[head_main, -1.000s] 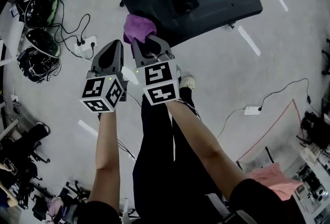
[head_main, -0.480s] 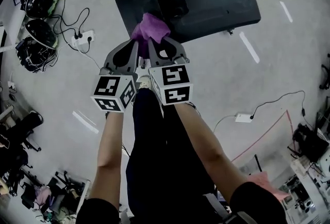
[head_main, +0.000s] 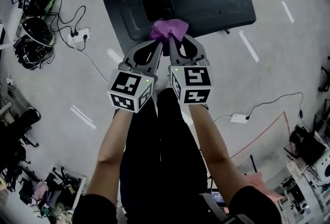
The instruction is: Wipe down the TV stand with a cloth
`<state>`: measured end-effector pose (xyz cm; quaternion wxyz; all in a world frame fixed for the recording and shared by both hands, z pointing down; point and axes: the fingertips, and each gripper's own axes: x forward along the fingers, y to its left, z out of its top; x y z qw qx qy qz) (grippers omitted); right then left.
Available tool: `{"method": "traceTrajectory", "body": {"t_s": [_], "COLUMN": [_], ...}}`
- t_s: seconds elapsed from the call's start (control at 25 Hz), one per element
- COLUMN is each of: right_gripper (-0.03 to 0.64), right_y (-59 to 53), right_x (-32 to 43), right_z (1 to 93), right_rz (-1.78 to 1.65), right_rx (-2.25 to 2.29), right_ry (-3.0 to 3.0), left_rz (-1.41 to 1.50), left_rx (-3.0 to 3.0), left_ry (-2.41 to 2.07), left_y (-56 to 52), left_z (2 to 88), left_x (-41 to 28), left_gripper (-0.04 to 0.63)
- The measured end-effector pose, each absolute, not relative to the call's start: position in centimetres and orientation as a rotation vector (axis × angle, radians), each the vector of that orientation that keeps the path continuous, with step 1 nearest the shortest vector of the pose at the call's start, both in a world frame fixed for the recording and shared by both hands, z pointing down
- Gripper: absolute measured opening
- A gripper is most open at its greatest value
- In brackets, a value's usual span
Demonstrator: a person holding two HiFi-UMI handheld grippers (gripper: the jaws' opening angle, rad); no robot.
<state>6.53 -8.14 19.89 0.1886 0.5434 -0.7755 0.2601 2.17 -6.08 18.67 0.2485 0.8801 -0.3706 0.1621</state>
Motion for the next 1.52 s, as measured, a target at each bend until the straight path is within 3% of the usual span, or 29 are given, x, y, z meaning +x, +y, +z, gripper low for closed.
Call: {"method": "traceTrajectory", "body": {"t_s": [0.64,1.16,1.32,1.52], "right_gripper": [0.074,0.074,0.074,0.074], "right_y": [-11.7,-14.6,-15.4,-18.4], "right_x": [24.5,37.0,36.4,28.3], "right_z": [19.8,19.0,16.8,12.7], "right_rz": [0.567,0.504,0.470,0.428], "right_rx": [1.726,1.896,1.914,1.806], "right_ry": [-1.988,-1.730,-1.730,-1.987], "left_rz": [0.417,0.429,0.423,0.414], "left_rx": [2.482,2.489,2.486,2.472], "left_ry": [-0.779,-0.773,-0.789,-0.831], "left_y": [-6.8,-7.3,-7.6,-7.7], "left_z": [18.5,18.3,18.1,17.7], "left_x": [14.7,14.7,13.3,11.0], "left_gripper": [0.006,0.006,0.006,0.006]}}
